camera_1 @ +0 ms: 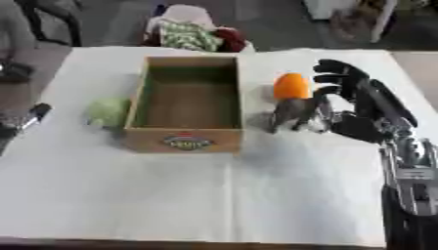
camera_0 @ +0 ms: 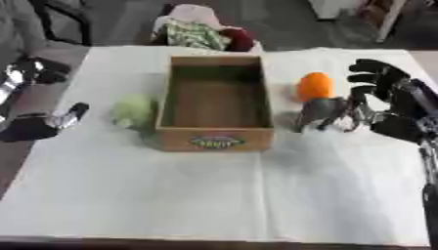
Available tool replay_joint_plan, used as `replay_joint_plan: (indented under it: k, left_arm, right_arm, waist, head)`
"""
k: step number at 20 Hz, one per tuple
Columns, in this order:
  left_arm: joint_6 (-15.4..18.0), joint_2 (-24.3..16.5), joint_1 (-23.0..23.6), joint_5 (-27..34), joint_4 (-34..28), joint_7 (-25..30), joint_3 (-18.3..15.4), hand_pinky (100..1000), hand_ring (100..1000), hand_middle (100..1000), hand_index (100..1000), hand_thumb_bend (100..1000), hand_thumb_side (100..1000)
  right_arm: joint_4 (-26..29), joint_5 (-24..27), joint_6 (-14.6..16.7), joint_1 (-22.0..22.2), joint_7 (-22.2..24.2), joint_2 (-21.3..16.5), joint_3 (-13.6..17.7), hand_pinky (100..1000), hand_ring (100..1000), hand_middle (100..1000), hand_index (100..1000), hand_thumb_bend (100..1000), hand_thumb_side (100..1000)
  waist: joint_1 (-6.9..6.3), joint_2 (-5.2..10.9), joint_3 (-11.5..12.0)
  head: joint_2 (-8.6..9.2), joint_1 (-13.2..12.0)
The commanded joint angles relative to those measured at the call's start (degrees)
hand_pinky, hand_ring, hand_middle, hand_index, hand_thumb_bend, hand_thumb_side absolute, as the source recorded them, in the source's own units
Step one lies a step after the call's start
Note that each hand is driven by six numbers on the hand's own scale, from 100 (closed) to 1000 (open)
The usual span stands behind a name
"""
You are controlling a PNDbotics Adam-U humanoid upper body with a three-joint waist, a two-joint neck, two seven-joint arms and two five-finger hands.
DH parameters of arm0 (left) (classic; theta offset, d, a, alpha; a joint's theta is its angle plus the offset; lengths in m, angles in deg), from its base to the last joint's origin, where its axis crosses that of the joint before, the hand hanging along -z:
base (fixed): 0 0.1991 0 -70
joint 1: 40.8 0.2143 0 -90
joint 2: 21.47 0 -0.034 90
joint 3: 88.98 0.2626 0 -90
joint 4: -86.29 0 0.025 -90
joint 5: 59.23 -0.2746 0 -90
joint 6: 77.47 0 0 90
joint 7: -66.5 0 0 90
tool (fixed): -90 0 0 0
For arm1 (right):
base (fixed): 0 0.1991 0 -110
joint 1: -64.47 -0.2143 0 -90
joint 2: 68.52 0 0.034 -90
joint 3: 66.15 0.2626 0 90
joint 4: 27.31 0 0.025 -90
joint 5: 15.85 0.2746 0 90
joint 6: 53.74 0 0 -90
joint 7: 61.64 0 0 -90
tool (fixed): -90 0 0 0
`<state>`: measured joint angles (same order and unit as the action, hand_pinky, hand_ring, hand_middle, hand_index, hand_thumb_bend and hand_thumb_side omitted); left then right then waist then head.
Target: Pick up objects on the table and place them in the box.
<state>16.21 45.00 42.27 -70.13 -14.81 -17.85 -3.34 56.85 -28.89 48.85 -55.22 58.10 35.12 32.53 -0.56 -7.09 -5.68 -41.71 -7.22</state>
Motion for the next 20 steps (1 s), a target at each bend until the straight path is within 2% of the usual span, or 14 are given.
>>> replay_joint_plan:
  k: [1, 4, 8, 12, 16, 20]
  left_arm:
    - [1.31, -4.91, -1.43, -2.05, 1.22, 0.05, 0.67, 803, 750, 723, 803, 469, 232]
    - [3.02, -7.6, -2.76, -3.64, 3.25, 0.57, 2.13, 799, 749, 723, 803, 485, 249]
    - [4.6, -9.03, -4.09, -4.61, 5.18, 1.07, 3.34, 791, 746, 719, 803, 505, 272]
    - [5.85, -11.69, -9.31, -6.29, 10.24, 3.52, 7.32, 784, 744, 716, 803, 531, 305]
    - [8.09, -10.51, -14.68, -8.75, 15.98, 6.47, 10.77, 782, 748, 720, 805, 559, 333]
    - [10.88, -7.61, -19.28, -11.92, 21.75, 9.77, 13.43, 781, 750, 723, 806, 568, 344]
  right_arm:
    - [0.78, -0.37, 0.25, -0.62, 0.16, -1.01, -0.23, 801, 848, 843, 920, 100, 156]
    - [0.65, -0.42, 0.34, -0.62, 0.26, -0.99, -0.35, 801, 848, 843, 920, 100, 155]
    - [0.53, -0.45, 0.45, -0.63, 0.42, -0.96, -0.54, 801, 848, 843, 920, 100, 154]
    - [0.27, -0.49, 0.6, -0.73, 0.62, -0.93, -0.79, 801, 848, 843, 920, 100, 154]
    - [0.06, -0.43, 0.75, -0.89, 0.78, -0.9, -0.98, 801, 847, 840, 920, 100, 155]
    - [-0.18, -0.36, 0.85, -1.03, 0.9, -1.01, -1.07, 801, 847, 840, 920, 100, 157]
  waist:
    - [-0.07, 0.88, -0.18]
    - [-0.1, 1.0, -0.32]
    - [-0.19, 1.09, -0.55]
    - [-0.16, 1.07, -0.99]
    - [-0.17, 0.86, -1.32]
    - [-0.12, 0.63, -1.56]
  head:
    - [0.33, 0.06]
    - [0.36, -0.07]
    - [0.3, -0.31]
    - [0.12, -0.7]
    - [0.02, -0.94]
    - [-0.12, -1.13]
